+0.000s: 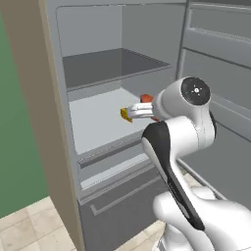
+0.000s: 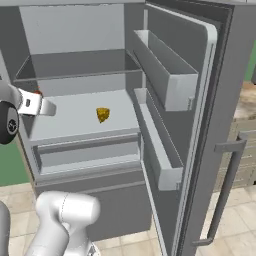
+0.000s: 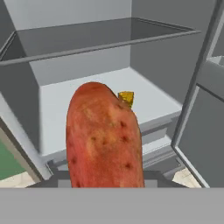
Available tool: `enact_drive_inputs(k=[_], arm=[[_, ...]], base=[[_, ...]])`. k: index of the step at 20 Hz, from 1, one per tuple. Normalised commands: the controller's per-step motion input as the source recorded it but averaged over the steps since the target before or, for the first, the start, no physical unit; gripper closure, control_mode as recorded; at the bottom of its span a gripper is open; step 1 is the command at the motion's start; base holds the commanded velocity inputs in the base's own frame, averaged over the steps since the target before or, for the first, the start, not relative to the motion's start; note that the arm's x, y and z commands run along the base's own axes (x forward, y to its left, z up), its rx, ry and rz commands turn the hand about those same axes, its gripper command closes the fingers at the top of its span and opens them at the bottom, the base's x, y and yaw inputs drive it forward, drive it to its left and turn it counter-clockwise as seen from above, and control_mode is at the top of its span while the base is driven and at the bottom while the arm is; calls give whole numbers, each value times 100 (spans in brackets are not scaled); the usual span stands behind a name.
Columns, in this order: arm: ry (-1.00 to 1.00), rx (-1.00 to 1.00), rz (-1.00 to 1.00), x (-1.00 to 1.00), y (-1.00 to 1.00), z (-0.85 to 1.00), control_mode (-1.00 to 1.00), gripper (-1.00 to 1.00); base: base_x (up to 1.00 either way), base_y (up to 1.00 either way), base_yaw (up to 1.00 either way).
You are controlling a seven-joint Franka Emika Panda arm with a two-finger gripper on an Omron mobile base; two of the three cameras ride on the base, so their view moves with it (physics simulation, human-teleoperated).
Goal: Take the cheese, shrimp, and sweet potato from the fridge and place them on the plate on the dining counter to create an appetizer plate.
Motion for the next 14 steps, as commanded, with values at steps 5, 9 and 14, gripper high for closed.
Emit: enact_drive_inputs(k=[5,9,14], arm=[[0,0,0,0,0,0,100,100],[0,0,0,0,0,0,100,100],[0,0,0,0,0,0,100,100]], base=[[-98,34,0],[-74,93,0],[-78,100,0]])
